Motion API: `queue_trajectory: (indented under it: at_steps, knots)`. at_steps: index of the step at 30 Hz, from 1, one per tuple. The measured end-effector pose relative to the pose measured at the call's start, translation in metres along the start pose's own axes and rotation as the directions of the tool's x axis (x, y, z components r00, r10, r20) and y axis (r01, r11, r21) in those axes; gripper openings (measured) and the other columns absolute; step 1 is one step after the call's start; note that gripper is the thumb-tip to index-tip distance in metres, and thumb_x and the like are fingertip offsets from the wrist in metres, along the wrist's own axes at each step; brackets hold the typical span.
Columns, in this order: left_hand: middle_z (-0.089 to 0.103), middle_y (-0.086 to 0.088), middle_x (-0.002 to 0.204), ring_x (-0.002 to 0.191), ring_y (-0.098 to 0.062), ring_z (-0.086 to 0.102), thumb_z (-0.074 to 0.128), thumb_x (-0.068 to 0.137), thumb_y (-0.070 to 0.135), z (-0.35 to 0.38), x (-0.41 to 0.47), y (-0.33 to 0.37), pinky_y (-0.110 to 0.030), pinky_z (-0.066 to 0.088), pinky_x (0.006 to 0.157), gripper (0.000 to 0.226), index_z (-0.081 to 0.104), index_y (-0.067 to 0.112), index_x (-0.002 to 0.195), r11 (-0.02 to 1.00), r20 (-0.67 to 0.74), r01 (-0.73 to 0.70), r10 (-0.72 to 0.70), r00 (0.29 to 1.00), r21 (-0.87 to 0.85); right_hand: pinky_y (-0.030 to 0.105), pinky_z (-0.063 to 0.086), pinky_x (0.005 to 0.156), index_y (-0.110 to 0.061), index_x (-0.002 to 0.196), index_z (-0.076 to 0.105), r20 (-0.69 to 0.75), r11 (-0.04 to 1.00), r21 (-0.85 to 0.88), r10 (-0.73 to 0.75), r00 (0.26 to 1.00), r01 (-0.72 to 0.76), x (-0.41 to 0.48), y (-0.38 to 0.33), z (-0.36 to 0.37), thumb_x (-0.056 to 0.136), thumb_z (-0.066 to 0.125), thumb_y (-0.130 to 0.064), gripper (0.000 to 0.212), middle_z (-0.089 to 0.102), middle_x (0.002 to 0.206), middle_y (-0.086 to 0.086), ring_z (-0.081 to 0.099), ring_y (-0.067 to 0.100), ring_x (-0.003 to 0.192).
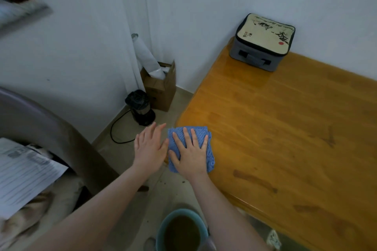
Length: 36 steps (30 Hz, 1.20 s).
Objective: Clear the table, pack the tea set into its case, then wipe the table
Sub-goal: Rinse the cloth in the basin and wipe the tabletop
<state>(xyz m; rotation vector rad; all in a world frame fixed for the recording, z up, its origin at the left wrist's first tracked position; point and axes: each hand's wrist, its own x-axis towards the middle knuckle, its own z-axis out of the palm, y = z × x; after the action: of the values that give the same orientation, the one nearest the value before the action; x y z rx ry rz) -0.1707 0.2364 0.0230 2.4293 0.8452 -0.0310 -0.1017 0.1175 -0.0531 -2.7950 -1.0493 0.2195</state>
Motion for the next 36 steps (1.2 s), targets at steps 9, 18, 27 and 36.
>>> queue_trajectory:
  at_steps: [9,18,27,36]
  knots:
    - [0.015,0.002,0.160,0.147,-0.023,0.011,0.039,0.100,0.038,-0.003,-0.022,0.019,-0.045,0.003,0.119,0.051,0.024,0.033,0.149,0.997,-0.028,0.071,-0.070,0.997,0.034,0.067,0.015,0.108,-0.034,0.149,0.034,0.027,0.994,-0.043,-0.101,0.994,0.102,-0.054,0.037,-0.001,0.095,0.034,-0.056,0.059,0.036,0.155,0.004,0.030,0.031,0.144]
    - [0.014,-0.001,0.160,0.147,-0.025,0.010,0.038,0.100,0.038,0.033,-0.037,0.068,-0.046,0.004,0.119,0.050,0.025,0.033,0.149,0.995,-0.024,0.088,-0.087,0.996,0.041,0.065,0.015,0.108,-0.036,0.150,0.031,0.079,0.983,-0.035,-0.178,0.981,0.181,-0.095,0.091,-0.008,0.096,0.033,-0.058,0.058,0.037,0.154,0.003,0.032,0.030,0.143]
    - [0.013,-0.002,0.160,0.147,-0.025,0.009,0.039,0.100,0.040,0.072,-0.053,0.105,-0.047,-0.001,0.119,0.052,0.024,0.033,0.149,0.993,-0.051,0.063,-0.058,0.997,0.102,0.064,0.012,0.111,-0.037,0.150,0.032,0.066,0.974,-0.025,-0.223,0.972,0.225,-0.116,0.141,-0.018,0.096,0.032,-0.060,0.058,0.033,0.156,0.001,0.027,0.028,0.145]
    - [0.014,-0.002,0.160,0.147,-0.025,0.009,0.040,0.099,0.040,0.090,-0.071,0.109,-0.047,-0.001,0.119,0.052,0.025,0.034,0.148,0.992,-0.033,0.090,-0.088,0.996,0.083,0.072,0.014,0.107,-0.042,0.148,0.033,-0.007,0.979,-0.042,-0.200,0.980,0.200,-0.137,0.169,-0.021,0.096,0.033,-0.063,0.057,0.033,0.156,-0.002,0.023,0.034,0.146]
